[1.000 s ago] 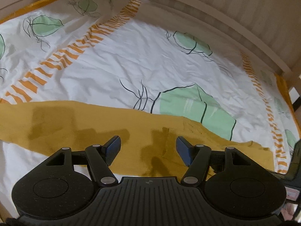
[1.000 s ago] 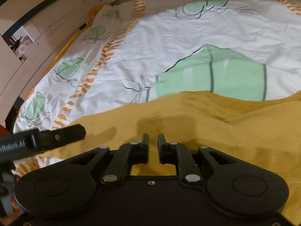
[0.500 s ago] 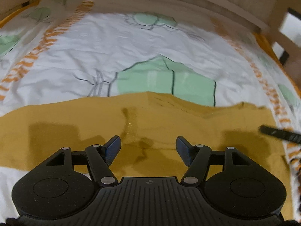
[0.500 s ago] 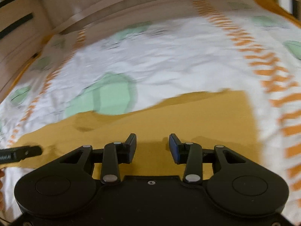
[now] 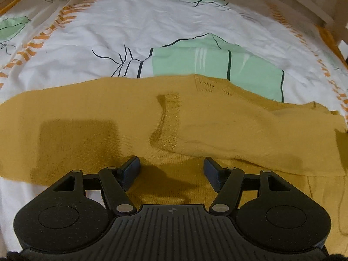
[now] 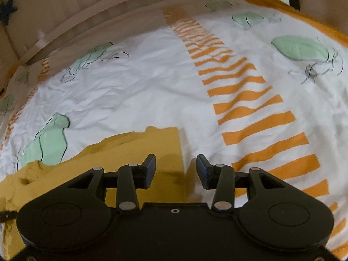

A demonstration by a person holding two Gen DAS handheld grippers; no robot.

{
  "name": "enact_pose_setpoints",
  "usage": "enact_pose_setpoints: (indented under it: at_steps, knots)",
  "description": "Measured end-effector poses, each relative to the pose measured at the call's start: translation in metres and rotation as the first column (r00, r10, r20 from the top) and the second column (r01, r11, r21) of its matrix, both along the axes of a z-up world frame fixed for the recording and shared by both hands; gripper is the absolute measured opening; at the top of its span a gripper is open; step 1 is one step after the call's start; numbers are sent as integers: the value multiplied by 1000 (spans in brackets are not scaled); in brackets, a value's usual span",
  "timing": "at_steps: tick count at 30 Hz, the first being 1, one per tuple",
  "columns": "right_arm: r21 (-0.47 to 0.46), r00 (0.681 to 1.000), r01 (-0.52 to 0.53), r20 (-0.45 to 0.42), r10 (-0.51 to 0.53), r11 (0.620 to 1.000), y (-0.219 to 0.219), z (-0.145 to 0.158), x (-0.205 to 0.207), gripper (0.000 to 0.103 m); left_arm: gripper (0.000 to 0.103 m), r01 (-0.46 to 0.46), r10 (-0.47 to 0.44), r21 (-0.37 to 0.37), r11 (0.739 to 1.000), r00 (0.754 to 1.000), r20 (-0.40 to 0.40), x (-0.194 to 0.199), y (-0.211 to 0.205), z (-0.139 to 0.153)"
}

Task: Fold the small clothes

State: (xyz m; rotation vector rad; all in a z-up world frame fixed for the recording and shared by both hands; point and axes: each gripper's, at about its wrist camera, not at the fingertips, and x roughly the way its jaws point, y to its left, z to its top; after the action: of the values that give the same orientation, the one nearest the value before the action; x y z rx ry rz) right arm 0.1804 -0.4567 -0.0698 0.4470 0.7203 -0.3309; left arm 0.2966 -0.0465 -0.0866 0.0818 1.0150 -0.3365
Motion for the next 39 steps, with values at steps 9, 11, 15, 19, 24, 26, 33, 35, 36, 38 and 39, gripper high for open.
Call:
enact_pose_setpoints:
  at_steps: [9,11,15,19,24,26,33,35,36,38,39]
  knots:
    - [132,999,-9,43,3,991,-15,-17,8,11,63,10,-10,32,999,1000,15,-5,-4,-1]
    - [46,998,-35,48,32,998,-4,-8,6,10,63,8,-8,30,1000,1000,14,-4,-5,-1]
    - [-65,999,36,6,-35,997,-5,1,-1,9,63,7,-7,0,1000,1000,6,-2,-4,6]
    - [-76,1000,19,-21,-21,997,-4,-7,-2,10,63,-32,34,-92,995,999,19,4,10,17]
    - [-93,1000,27,4,-26,995,2,4,-14,43,63,-115,120,-168,979,993,18,16,31,24]
    - [-115,1000,-6,11,8,993,10,13,-20,50,63,-130,131,-186,974,991,-7,22,33,22]
    - [-45,997,-67,25,68,997,33,29,-50,52,63,-99,83,-228,969,994,-78,30,21,7]
    - [-16,997,-70,27,71,997,38,29,-54,52,63,-97,80,-221,970,993,-86,29,18,2]
    - [-5,996,-82,23,82,997,41,29,-54,52,63,-97,81,-218,971,993,-83,29,17,2]
    - [8,994,-103,32,103,995,48,29,-55,52,62,-102,83,-236,966,993,-89,31,18,3]
    - [14,993,-110,38,109,994,50,29,-55,52,63,-106,84,-256,961,992,-96,32,19,4]
